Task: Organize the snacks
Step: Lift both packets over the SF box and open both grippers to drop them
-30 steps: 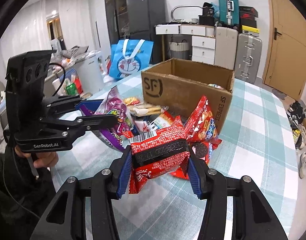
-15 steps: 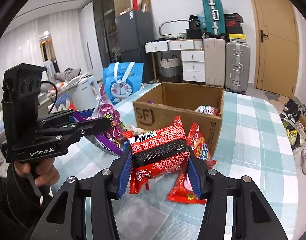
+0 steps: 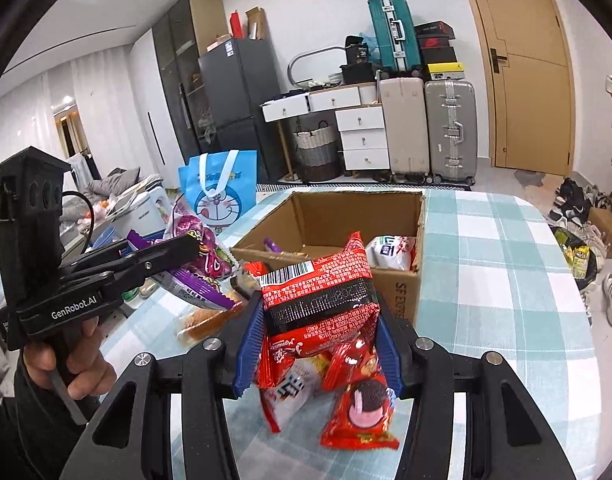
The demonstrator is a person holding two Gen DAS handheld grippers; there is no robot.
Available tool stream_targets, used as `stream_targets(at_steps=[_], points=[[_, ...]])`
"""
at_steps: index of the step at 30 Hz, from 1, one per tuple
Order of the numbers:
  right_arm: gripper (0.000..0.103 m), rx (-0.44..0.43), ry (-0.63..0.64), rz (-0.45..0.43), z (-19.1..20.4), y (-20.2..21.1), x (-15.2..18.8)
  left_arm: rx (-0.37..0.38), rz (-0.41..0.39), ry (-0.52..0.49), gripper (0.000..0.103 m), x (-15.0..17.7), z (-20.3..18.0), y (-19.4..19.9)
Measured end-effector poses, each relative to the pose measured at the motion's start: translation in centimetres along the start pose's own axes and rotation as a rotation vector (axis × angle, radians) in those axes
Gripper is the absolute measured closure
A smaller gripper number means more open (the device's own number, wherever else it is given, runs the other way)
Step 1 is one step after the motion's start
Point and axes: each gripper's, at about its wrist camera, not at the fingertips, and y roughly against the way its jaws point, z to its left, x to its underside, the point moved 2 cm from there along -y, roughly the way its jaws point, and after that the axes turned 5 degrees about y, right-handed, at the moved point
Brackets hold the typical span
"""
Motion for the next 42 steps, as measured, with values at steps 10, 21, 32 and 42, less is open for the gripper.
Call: stream_targets(at_steps=[10,21,32,42], points=[[0.052,-0.002,-0.053,-0.014,-1.8,-1.0,-1.6,-0.022,-0.014,0.015,0.064,-3.5,0.0,-2.1],[0.052,0.006,-0.045,0.004,-2.0,-3.6,-3.5,-0.080,0.012,0.016,0.064,-5.8,0.1,-6.2],[0.052,0.019,-0.116,0.049,-3.8,-7.6,-4.8,-0.141,0.056,0.017,0.064,-5.8,1.2,-11.9],[0.030,0.050,-0.125,0.015,-4.3,-7.3,-4.8,-0.168,0.027,0.043,0.016,-5.3,3.3,-11.8]])
